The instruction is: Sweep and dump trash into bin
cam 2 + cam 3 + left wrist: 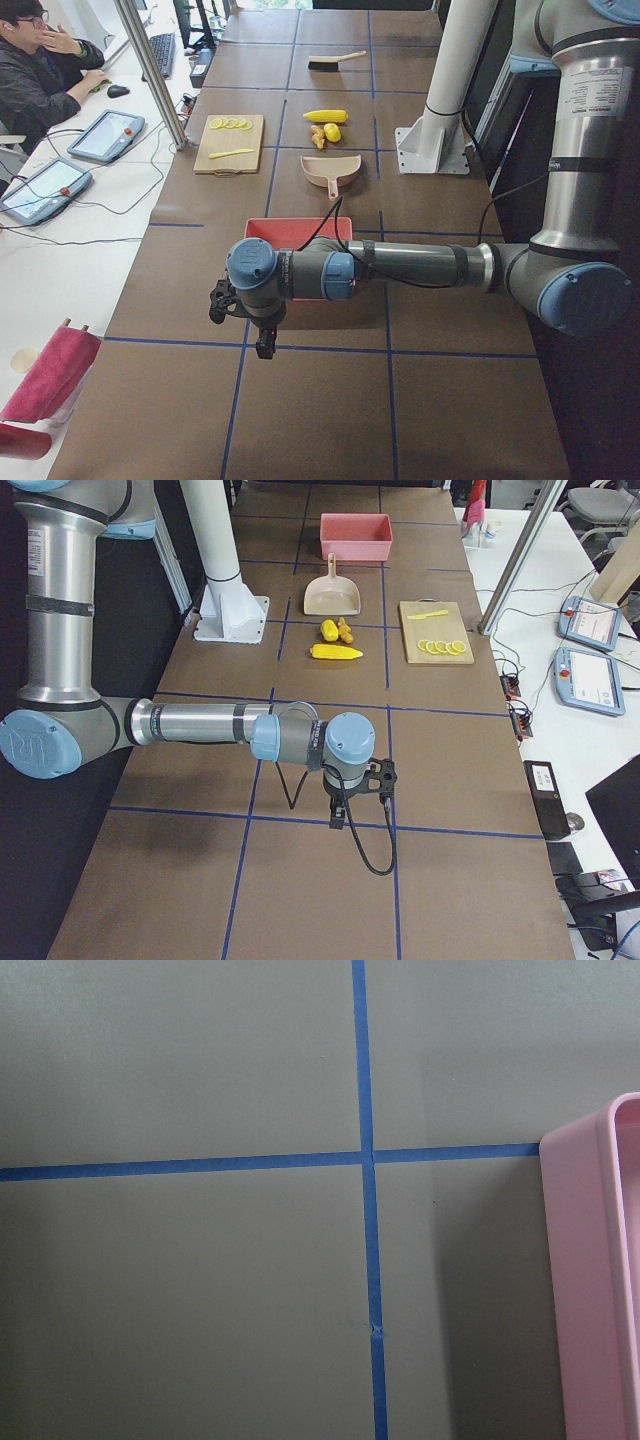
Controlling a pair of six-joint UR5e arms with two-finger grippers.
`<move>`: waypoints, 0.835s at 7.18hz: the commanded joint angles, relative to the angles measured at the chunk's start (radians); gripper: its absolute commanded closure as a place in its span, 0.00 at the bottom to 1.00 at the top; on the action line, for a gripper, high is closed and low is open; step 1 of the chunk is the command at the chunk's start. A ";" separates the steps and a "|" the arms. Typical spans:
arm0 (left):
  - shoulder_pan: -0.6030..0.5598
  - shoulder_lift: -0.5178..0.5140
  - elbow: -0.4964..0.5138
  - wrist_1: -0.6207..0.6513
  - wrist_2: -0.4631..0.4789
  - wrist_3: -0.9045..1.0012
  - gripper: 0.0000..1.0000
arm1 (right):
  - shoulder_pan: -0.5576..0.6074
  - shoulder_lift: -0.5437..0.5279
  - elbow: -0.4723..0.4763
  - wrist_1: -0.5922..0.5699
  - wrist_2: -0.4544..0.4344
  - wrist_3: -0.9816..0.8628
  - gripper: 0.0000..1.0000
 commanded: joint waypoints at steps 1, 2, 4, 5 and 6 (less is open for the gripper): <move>0.001 -0.001 -0.005 -0.010 -0.008 -0.011 0.00 | -0.001 0.001 0.000 -0.001 0.000 0.001 0.00; 0.001 -0.001 -0.023 -0.012 -0.009 -0.006 0.00 | -0.001 0.001 0.000 -0.002 0.000 0.002 0.00; 0.001 0.009 -0.047 -0.054 -0.012 0.000 0.00 | -0.001 0.001 0.000 -0.002 0.000 0.002 0.00; 0.001 0.010 -0.048 -0.059 -0.012 0.001 0.00 | -0.001 0.002 0.000 0.000 0.000 0.001 0.00; 0.001 0.010 -0.049 -0.059 -0.011 0.003 0.00 | -0.001 0.004 0.002 0.000 0.001 0.005 0.00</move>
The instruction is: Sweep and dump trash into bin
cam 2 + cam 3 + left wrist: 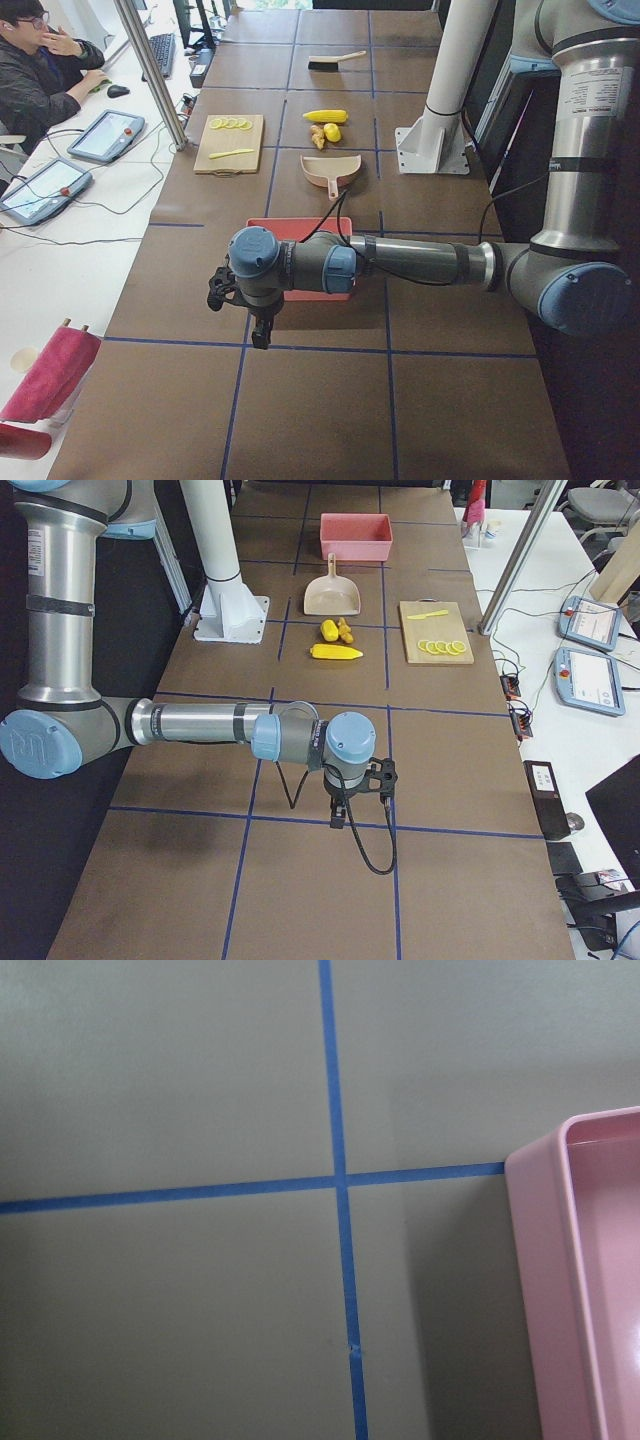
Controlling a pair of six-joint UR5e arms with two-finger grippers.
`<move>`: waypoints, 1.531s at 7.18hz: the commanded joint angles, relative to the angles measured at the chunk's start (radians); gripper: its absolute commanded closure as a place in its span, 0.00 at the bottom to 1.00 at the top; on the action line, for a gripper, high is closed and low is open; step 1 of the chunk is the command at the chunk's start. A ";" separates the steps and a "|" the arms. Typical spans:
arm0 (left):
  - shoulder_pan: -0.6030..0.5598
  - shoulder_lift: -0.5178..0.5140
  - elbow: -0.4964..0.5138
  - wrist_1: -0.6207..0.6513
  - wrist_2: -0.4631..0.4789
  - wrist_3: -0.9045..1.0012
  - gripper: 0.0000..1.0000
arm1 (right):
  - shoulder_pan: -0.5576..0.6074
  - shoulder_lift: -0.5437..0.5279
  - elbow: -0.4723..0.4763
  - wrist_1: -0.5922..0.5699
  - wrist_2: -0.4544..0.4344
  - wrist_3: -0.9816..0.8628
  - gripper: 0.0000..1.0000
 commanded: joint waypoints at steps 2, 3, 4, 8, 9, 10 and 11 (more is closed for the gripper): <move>0.000 0.019 0.007 -0.081 -0.003 -0.003 0.00 | 0.000 0.003 0.003 0.001 0.001 0.008 0.00; 0.000 0.015 -0.010 -0.080 -0.006 -0.011 0.00 | 0.000 0.006 0.009 0.001 0.003 0.009 0.00; 0.006 0.000 -0.010 -0.083 -0.012 -0.006 0.00 | 0.000 0.012 0.011 0.001 0.003 0.009 0.00; 0.229 -0.043 -0.151 -0.152 0.008 -0.012 0.00 | -0.002 0.067 0.038 -0.003 0.001 0.005 0.00; 0.262 -0.078 -0.157 -0.152 0.037 -0.011 0.00 | -0.003 0.063 0.035 -0.003 0.010 0.006 0.00; 0.288 -0.086 -0.177 -0.152 0.040 -0.011 0.00 | -0.022 0.061 0.041 0.001 0.015 0.006 0.00; 0.303 -0.103 -0.194 -0.150 0.033 -0.009 0.00 | -0.031 0.057 0.043 0.001 0.017 0.009 0.00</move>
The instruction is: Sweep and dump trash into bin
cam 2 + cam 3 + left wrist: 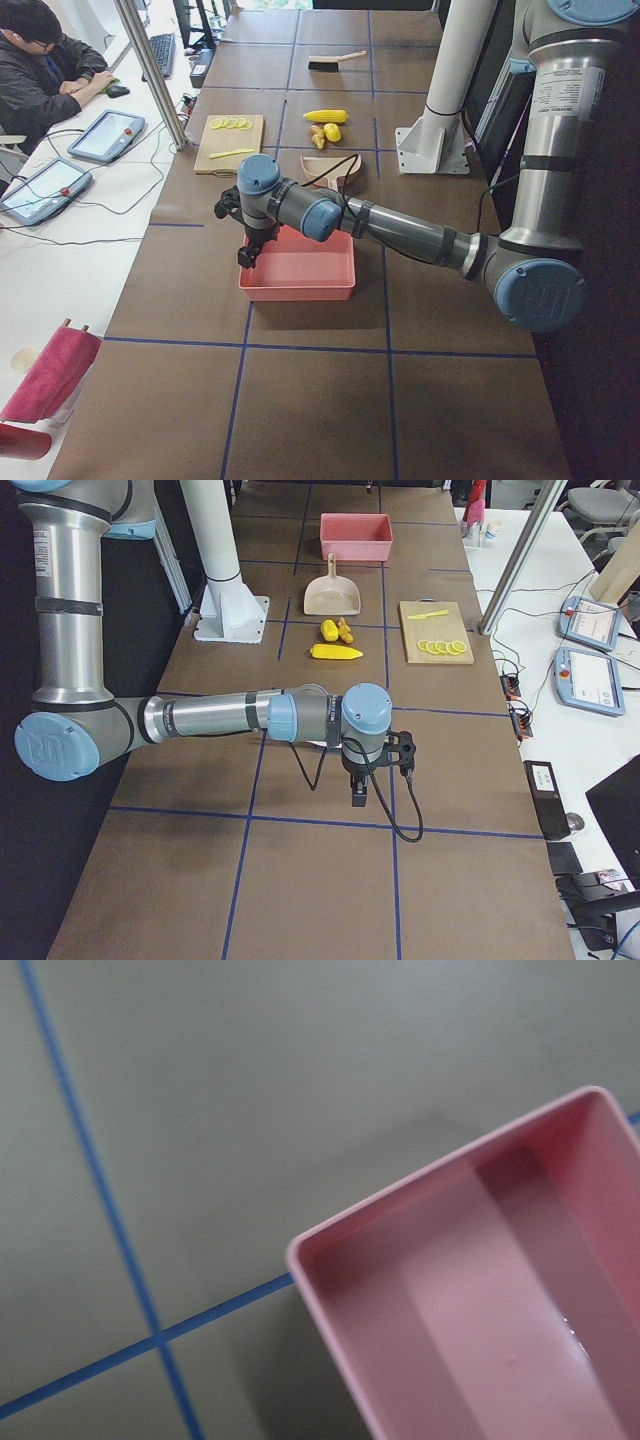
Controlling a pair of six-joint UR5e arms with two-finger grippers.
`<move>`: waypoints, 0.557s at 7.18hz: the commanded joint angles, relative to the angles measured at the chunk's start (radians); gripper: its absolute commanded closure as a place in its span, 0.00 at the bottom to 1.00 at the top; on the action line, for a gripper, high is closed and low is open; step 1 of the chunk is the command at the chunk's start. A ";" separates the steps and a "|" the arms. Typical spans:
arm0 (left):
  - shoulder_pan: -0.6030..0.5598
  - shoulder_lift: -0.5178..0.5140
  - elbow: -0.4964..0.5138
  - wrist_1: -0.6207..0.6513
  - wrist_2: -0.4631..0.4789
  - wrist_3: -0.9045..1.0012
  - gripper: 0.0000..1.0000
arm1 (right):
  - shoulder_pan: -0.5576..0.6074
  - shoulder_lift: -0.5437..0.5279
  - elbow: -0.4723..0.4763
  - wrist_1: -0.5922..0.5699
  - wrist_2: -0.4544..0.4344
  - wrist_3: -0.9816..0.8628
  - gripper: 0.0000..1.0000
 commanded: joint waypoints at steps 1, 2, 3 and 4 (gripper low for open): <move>0.056 -0.045 -0.050 0.009 -0.001 0.003 0.00 | -0.030 -0.003 0.007 0.000 0.005 0.002 0.00; 0.083 -0.089 -0.075 0.048 0.002 0.010 0.00 | -0.045 -0.003 0.011 0.001 0.029 0.002 0.00; 0.107 -0.120 -0.122 0.105 0.008 0.006 0.00 | -0.066 -0.003 0.033 0.001 0.035 0.077 0.00; 0.130 -0.128 -0.165 0.142 0.017 0.006 0.00 | -0.117 -0.025 0.109 0.003 0.032 0.211 0.00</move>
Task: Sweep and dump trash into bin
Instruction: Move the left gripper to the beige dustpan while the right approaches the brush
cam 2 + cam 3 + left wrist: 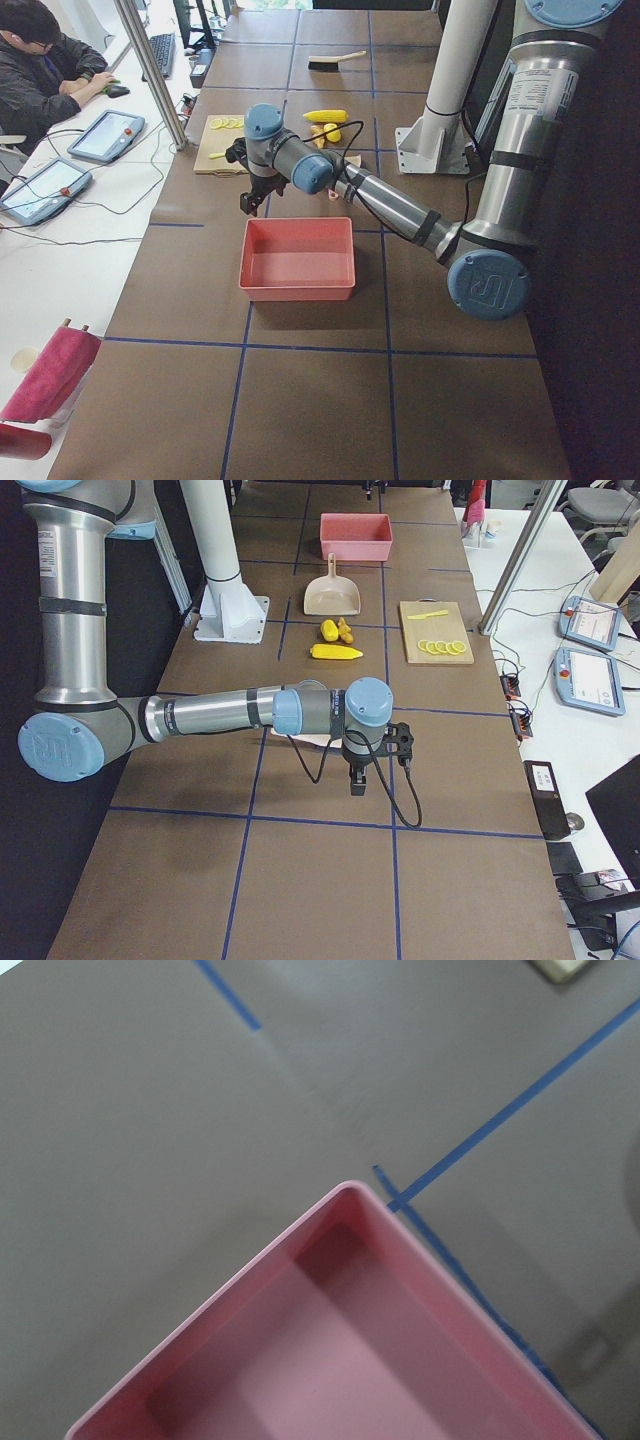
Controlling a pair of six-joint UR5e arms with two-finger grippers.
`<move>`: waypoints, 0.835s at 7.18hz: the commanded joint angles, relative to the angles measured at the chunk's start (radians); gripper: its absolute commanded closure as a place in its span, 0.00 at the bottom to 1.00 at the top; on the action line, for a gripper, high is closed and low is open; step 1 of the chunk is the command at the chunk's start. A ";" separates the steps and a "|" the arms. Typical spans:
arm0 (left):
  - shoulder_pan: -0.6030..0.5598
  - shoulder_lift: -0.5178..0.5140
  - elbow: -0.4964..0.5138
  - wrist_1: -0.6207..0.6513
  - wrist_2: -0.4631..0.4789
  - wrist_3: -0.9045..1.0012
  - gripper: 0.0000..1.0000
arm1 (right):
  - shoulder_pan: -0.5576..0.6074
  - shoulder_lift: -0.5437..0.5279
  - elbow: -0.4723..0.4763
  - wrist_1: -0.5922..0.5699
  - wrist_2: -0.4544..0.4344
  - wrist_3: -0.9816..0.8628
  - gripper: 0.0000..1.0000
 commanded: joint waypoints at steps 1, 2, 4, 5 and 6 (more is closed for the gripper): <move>0.104 -0.057 -0.075 0.062 0.012 -0.005 0.00 | -0.118 -0.050 0.164 0.013 -0.003 0.266 0.00; 0.120 -0.071 -0.075 0.066 0.009 -0.008 0.00 | -0.168 -0.106 0.187 0.132 -0.004 0.360 0.01; 0.166 -0.105 -0.054 0.076 0.011 -0.011 0.00 | -0.353 -0.223 0.185 0.497 -0.103 0.671 0.00; 0.172 -0.108 -0.054 0.074 0.011 -0.011 0.00 | -0.476 -0.226 0.188 0.510 -0.166 0.747 0.00; 0.175 -0.108 -0.054 0.074 0.012 -0.010 0.00 | -0.582 -0.232 0.176 0.576 -0.241 0.863 0.00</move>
